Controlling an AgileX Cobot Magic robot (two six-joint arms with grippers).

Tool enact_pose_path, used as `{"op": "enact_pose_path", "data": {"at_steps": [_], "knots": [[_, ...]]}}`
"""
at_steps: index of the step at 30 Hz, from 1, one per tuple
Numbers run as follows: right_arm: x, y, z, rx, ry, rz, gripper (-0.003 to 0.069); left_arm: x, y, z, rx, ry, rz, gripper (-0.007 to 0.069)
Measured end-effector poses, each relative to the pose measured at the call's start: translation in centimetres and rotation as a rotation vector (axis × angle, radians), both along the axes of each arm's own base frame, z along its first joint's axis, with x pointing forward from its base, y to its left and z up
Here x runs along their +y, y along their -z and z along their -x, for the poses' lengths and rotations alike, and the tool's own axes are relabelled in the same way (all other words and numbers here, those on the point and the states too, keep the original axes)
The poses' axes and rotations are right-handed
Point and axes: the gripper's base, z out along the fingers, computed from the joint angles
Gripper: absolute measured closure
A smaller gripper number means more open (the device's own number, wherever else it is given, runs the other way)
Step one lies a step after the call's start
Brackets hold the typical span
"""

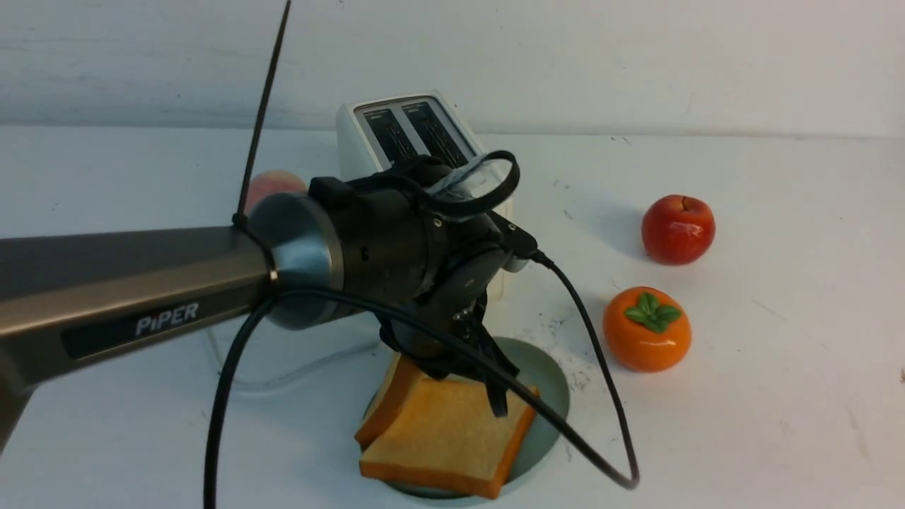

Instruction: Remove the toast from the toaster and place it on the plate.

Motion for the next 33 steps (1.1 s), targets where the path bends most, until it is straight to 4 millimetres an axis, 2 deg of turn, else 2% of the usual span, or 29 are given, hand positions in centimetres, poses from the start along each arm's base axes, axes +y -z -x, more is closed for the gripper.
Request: {"op": "enact_pose_path", "data": {"at_steps": [8,11,17,23,27,33], "knots": [[0.0,0.0,0.0,0.000,0.000,0.000,0.0512,-0.3,0.0,0.2,0.029,-0.014,0.038,0.0487],[0.0,0.0,0.0,0.001,-0.001,-0.003,0.0511,-0.4,0.1,0.3,0.043,-0.023,0.055,0.0435],[0.0,0.0,0.0,0.001,-0.001,-0.003,0.0510,-0.5,0.1,0.5,0.075,-0.044,0.075,0.0284],[0.0,0.0,0.0,0.001,-0.001,-0.003,0.0510,-1.4,-1.7,0.2,0.090,-0.116,0.171,0.0177],[0.0,0.0,0.0,0.001,-0.001,-0.003,0.0510,-2.0,-2.5,0.1,0.105,-0.133,0.224,0.0155],[0.1,0.0,0.0,0.004,-0.006,-0.014,0.0505,-2.1,-2.4,0.3,0.133,-0.146,0.234,0.0155]]}}
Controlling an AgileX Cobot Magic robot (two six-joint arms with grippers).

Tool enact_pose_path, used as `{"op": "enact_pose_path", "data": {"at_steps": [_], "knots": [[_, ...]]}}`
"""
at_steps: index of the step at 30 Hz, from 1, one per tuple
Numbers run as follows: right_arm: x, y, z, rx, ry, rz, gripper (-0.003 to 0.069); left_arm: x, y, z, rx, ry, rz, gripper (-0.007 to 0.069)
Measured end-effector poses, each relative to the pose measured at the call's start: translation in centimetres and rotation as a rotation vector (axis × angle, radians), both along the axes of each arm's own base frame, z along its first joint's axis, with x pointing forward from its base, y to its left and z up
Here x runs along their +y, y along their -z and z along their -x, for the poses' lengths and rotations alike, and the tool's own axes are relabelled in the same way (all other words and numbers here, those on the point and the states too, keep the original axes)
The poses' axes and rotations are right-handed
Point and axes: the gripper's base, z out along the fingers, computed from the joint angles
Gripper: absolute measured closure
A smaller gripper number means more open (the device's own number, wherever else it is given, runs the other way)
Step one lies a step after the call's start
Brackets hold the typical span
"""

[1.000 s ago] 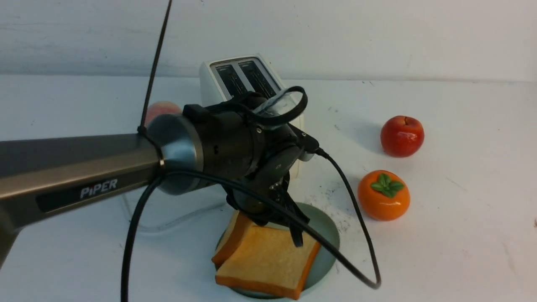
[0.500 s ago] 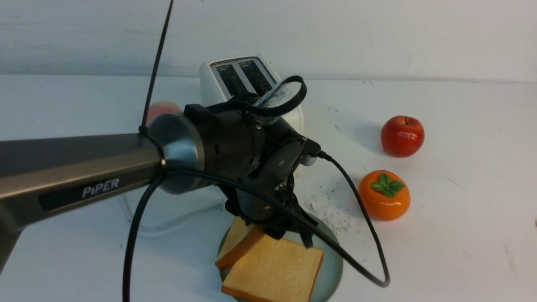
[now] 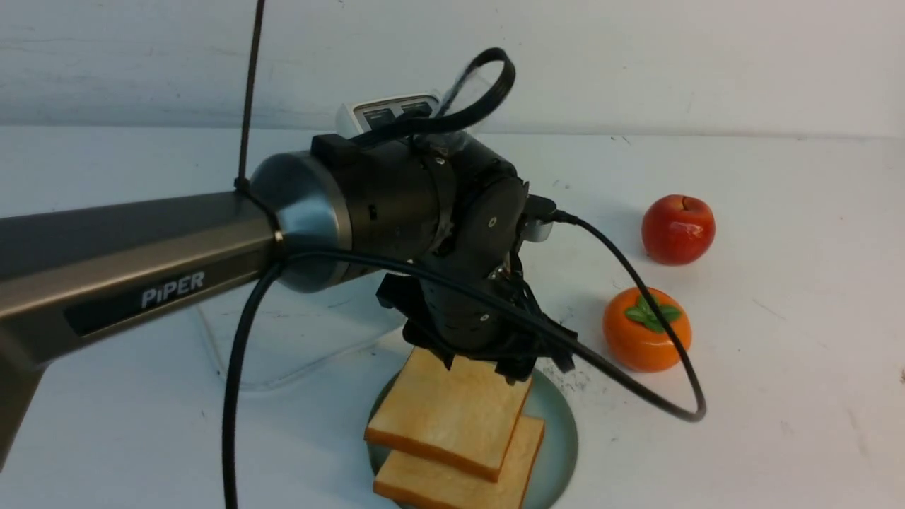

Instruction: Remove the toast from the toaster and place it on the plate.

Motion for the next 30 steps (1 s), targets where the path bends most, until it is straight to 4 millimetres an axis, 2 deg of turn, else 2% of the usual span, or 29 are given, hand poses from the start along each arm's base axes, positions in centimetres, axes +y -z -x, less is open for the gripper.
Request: {"op": "enact_pose_path", "data": {"at_steps": [5,8,10,11,12,15,16,19,22,26,27,30], "knots": [[0.0,0.0,0.0,0.000,0.000,-0.001,0.0501,0.0,-0.1,0.3,0.029,-0.009,0.013,0.0183],[0.0,0.0,0.0,0.001,-0.001,-0.002,0.0500,0.2,-1.6,1.0,0.043,-0.016,0.056,0.0291],[0.0,0.1,0.0,0.013,-0.003,-0.006,0.0500,0.5,-3.0,1.6,0.029,0.001,0.089,0.0391],[0.1,0.1,0.1,0.019,-0.004,-0.009,0.0500,0.6,-3.2,1.6,0.026,0.004,0.091,0.0403],[0.2,0.3,0.2,0.046,-0.013,-0.029,0.0501,0.9,-4.6,2.1,0.000,0.028,0.113,0.0490],[0.8,1.1,0.7,0.157,-0.050,-0.098,0.0536,1.8,-7.1,3.1,-0.050,0.070,0.141,0.0625],[0.9,1.2,0.8,0.175,-0.056,-0.107,0.0545,2.0,-7.5,3.3,-0.059,0.074,0.147,0.0638],[2.0,1.9,1.7,0.311,-0.144,-0.215,0.0645,2.8,-9.5,4.3,-0.099,0.097,0.169,0.0638],[2.8,2.4,1.8,0.336,-0.221,-0.235,0.0676,3.2,-10.4,4.7,-0.117,0.100,0.183,0.0638],[3.1,3.7,0.6,0.244,-0.248,-0.209,0.0676,3.3,-10.4,4.8,-0.112,0.100,0.182,0.0638],[3.1,4.5,-0.5,0.156,-0.224,-0.218,0.0676,3.3,-10.4,4.8,-0.111,0.100,0.181,0.0638],[2.9,5.9,-1.8,0.024,-0.178,-0.234,0.0674,3.3,-10.4,4.8,-0.109,0.100,0.181,0.0638]]}}
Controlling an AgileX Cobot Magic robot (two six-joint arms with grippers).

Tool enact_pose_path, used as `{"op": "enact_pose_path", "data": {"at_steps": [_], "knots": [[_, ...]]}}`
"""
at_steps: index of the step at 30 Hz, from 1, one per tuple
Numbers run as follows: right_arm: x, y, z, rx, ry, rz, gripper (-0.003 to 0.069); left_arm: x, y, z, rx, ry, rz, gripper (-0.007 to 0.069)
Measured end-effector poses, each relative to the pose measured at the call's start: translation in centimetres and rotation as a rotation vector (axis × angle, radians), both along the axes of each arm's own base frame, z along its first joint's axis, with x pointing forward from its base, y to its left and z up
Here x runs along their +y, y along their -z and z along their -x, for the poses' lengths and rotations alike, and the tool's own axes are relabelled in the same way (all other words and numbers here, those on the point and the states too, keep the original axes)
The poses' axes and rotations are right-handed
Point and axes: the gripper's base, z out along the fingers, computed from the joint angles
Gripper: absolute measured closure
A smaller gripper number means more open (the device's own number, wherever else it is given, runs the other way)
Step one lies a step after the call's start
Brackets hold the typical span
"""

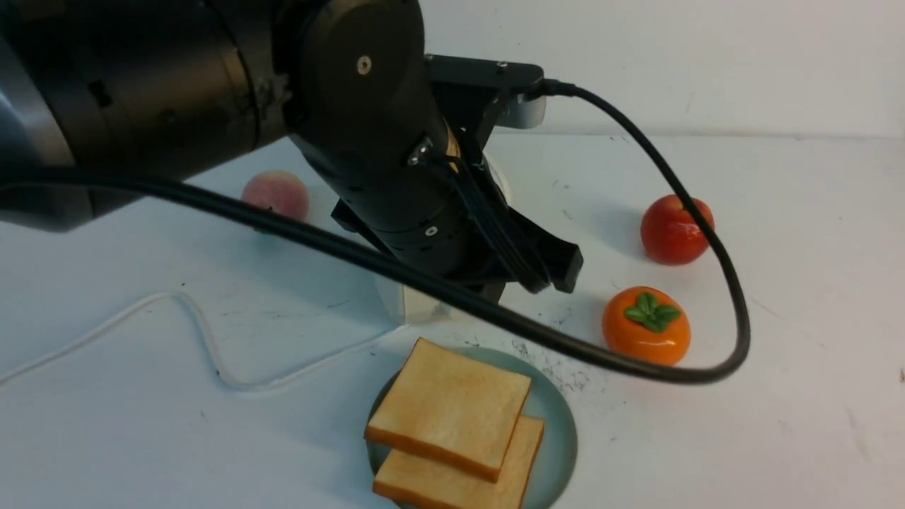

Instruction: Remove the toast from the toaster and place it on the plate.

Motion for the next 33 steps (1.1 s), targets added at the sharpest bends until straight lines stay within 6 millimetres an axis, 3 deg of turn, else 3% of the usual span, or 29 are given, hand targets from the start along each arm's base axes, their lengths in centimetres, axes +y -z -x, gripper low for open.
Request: {"op": "enact_pose_path", "data": {"at_steps": [5,11,27,33], "knots": [[-0.2,1.5,-0.9,-0.098,0.056,-0.031,0.0671,0.0,0.0,0.0,0.005,0.000,-0.005,0.0638],[-0.2,3.1,-1.1,-0.065,0.062,-0.020,0.0667,0.1,0.0,0.0,-0.005,0.000,-0.016,0.0638],[-0.2,3.7,-0.8,-0.006,0.043,-0.001,0.0660,0.4,0.7,-0.4,-0.008,0.000,-0.092,0.0638],[-1.0,4.1,0.6,-0.144,0.084,0.036,0.0655,0.3,1.0,-0.6,-0.006,0.000,-0.098,0.0638]]}}
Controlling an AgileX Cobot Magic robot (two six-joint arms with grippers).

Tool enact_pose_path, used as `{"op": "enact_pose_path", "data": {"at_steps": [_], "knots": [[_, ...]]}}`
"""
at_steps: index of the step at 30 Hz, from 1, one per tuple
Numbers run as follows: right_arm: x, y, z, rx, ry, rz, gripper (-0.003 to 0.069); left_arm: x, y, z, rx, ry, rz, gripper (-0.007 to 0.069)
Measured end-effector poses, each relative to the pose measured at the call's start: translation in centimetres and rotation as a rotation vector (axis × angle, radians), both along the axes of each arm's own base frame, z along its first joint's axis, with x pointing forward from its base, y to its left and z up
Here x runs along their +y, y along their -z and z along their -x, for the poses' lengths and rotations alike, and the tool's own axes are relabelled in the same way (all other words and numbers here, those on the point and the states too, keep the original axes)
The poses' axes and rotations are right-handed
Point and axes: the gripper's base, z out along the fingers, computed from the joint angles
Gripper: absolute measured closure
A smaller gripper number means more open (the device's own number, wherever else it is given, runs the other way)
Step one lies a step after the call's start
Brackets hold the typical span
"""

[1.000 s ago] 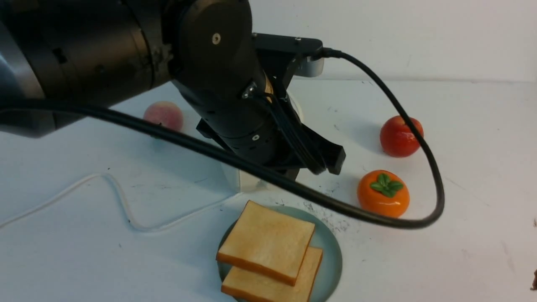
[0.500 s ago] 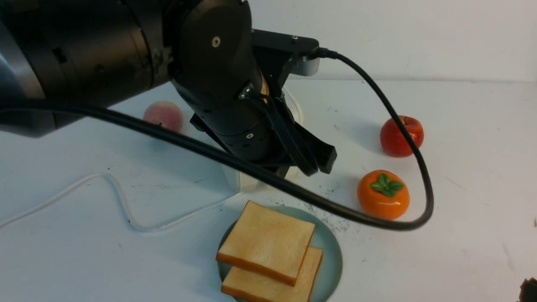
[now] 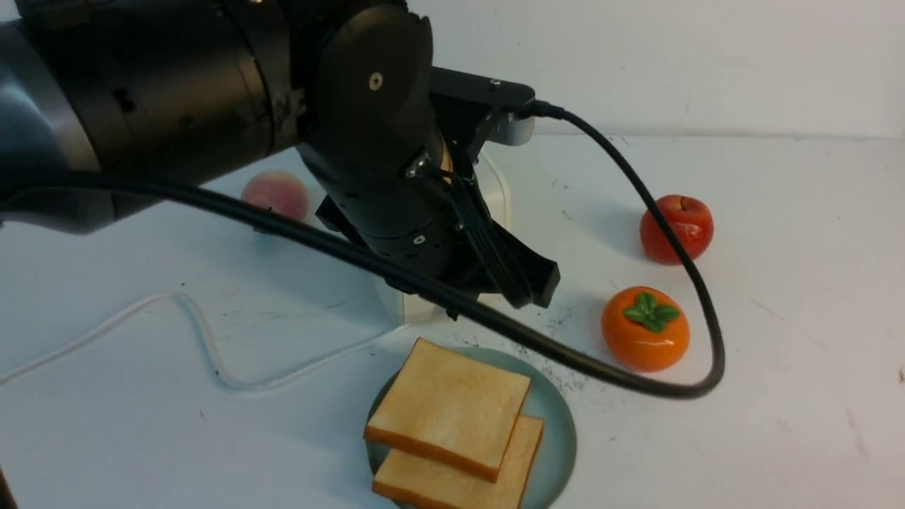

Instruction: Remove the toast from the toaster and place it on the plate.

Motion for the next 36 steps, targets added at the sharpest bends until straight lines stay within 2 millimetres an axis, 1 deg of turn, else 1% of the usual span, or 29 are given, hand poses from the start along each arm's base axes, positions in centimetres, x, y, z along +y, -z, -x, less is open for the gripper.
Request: {"op": "enact_pose_path", "data": {"at_steps": [1,3,7,12,17,19,20,21,23,24,25,26,27,28,29,30,31,32,34,36], "knots": [[-0.2,0.4,0.2,-0.019,0.025,0.004,0.0655,-0.1,0.2,-0.1,0.001,0.000,-0.001,0.0638],[-0.8,2.1,0.5,-0.035,0.112,0.014,0.0655,-0.5,0.8,-0.5,-0.001,0.001,0.001,0.0638],[-1.4,5.0,0.4,0.039,0.217,0.034,0.0650,-0.9,1.1,-0.9,-0.014,0.003,0.014,0.0638],[-1.5,5.3,0.5,0.073,0.234,0.058,0.0647,-1.0,0.9,-0.9,-0.024,0.003,0.030,0.0638],[-1.5,5.4,0.5,0.080,0.233,0.062,0.0647,-0.4,-1.1,0.3,-0.023,0.002,0.112,0.0638],[-1.5,5.4,0.5,0.080,0.233,0.062,0.0645,0.8,-3.9,1.9,-0.065,0.005,0.186,0.0638],[-1.5,5.4,0.5,0.080,0.233,0.062,0.0645,1.4,-4.9,2.6,-0.083,0.007,0.207,0.0638],[-1.5,5.4,0.5,0.080,0.233,0.062,0.0645,1.6,-5.2,2.7,-0.088,0.007,0.212,0.0638],[-1.5,5.4,0.5,0.080,0.233,0.062,0.0645,4.3,-8.9,5.7,-0.165,0.032,0.267,0.0638],[-1.5,5.4,0.5,0.080,0.233,0.062,0.0645,5.6,-10.2,7.1,-0.197,0.043,0.282,0.0638],[-1.5,5.4,0.5,0.080,0.233,0.062,0.0645,5.9,-10.5,7.4,-0.204,0.045,0.285,0.0638],[-1.5,5.4,0.5,0.080,0.233,0.062,0.0644,8.0,-12.2,9.4,-0.251,0.051,0.300,0.0638],[-1.5,5.4,0.5,0.080,0.233,0.063,0.0643,9.8,-13.4,11.2,-0.292,0.050,0.321,0.0638],[-1.5,5.4,0.5,0.080,0.233,0.063,0.0643,10.1,-13.5,11.5,-0.298,0.049,0.323,0.0638],[-1.5,5.4,0.5,0.080,0.233,0.063,0.0642,12.3,-14.3,13.7,-0.344,0.040,0.355,0.0638],[-1.5,5.4,0.5,0.080,0.233,0.063,0.0641,13.5,-14.3,15.0,-0.361,0.031,0.383,0.0638],[-1.5,5.4,0.5,0.080,0.233,0.063,0.0641,13.7,-14.3,15.2,-0.366,0.029,0.390,0.0638],[-1.5,5.4,0.5,0.080,0.233,0.063,0.0639,15.5,-13.9,17.1,-0.394,0.015,0.440,0.0638],[-1.5,5.4,0.5,0.080,0.233,0.063,0.0636,17.0,-12.1,18.7,-0.410,-0.003,0.483,0.0638],[-1.5,5.4,0.5,0.080,0.233,0.063,0.0634,18.4,-9.7,20.2,-0.446,-0.015,0.542,0.0638]]}}
